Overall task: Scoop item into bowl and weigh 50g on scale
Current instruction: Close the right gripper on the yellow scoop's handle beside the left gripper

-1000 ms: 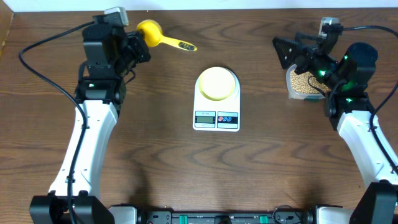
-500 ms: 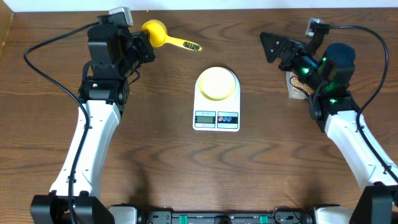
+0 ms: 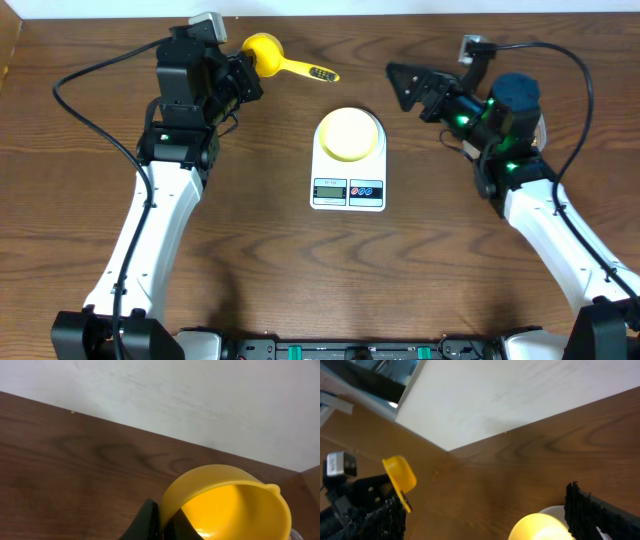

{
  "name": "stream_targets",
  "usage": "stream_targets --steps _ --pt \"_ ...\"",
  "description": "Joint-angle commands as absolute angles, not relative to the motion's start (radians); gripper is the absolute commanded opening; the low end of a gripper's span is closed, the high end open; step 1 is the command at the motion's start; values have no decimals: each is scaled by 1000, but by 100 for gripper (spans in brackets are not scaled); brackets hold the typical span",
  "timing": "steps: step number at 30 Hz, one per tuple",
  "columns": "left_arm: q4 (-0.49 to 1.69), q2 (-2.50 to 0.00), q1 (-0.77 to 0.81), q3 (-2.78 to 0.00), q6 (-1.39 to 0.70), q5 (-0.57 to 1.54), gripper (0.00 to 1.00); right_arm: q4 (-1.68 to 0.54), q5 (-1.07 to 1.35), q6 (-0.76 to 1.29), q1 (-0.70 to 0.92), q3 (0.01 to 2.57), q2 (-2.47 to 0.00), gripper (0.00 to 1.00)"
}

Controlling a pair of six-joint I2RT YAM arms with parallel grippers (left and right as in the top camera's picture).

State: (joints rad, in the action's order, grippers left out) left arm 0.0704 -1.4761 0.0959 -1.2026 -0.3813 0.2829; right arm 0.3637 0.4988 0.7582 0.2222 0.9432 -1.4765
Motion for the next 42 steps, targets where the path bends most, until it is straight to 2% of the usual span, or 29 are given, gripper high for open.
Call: stream_targets --steps 1,12,22,27,32,38,42 --pt "65 -1465 112 -1197 -434 277 8 364 488 770 255 963 -1480 99" --pt "66 -1465 166 -1197 -496 281 8 402 533 800 317 963 -1480 99" --pt "73 -1465 195 -1197 -646 281 8 487 663 794 323 963 -1480 99" --pt "81 -1464 208 -1197 -735 281 8 590 793 727 323 963 -1480 99" --pt "81 -1464 210 -1197 -815 364 8 587 793 727 323 962 -1480 99" --pt "99 -1464 210 -1197 -816 438 8 587 788 701 323 962 -1480 99" --pt "115 -1464 210 -1197 -724 437 8 588 774 701 323 963 -1480 99"
